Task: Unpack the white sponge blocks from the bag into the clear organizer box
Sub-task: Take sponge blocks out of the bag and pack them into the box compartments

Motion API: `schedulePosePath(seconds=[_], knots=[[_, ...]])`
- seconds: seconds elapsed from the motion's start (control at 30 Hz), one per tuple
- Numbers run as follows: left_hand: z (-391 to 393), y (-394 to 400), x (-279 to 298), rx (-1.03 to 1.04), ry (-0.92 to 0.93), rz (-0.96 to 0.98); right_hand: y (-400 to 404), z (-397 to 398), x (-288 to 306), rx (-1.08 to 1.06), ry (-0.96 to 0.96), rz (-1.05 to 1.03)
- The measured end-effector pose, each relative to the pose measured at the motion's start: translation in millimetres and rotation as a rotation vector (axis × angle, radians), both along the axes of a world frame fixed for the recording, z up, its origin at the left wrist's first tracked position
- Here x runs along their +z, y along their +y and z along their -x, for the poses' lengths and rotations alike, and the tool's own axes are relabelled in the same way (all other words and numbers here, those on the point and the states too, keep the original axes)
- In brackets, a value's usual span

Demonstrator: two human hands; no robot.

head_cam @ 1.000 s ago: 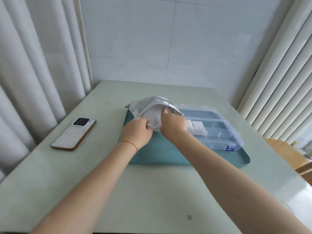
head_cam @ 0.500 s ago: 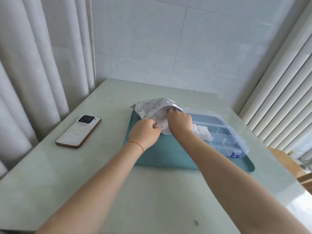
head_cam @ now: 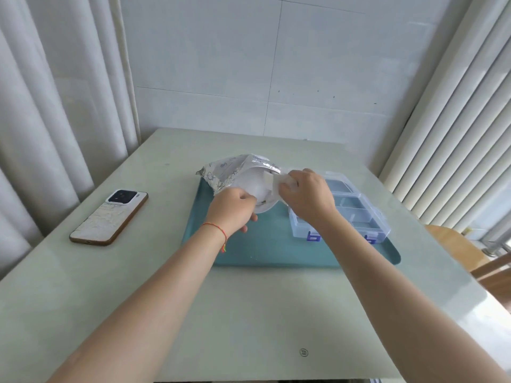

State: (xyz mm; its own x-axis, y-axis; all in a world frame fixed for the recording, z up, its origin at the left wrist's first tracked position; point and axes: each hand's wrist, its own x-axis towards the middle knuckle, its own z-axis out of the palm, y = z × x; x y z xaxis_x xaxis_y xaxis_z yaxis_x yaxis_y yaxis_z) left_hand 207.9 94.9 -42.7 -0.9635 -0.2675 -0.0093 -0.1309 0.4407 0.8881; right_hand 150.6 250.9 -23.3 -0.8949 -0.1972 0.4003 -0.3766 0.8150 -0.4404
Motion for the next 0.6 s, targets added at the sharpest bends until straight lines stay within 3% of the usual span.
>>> schedulePosePath(seconds=[0.13,0.23,0.4,0.6], knots=[[2.2,17.7,2.5,-0.028,-0.053,-0.266,26.6,0.7,10.3,0.148,-0.403,0.395],[4.9,33.2,2.7,-0.072,-0.015,-0.581,41.5,5.2,7.0,0.32,-0.589,0.525],[10.1,45.7,-2.0,0.026,0.091,-0.69,48.3,9.2,-2.9,0.392,-0.622,0.594],[11.5,38.3,-11.2,0.071,0.105,-0.641,59.7,8.7,-11.1,0.304,-0.542,0.696]])
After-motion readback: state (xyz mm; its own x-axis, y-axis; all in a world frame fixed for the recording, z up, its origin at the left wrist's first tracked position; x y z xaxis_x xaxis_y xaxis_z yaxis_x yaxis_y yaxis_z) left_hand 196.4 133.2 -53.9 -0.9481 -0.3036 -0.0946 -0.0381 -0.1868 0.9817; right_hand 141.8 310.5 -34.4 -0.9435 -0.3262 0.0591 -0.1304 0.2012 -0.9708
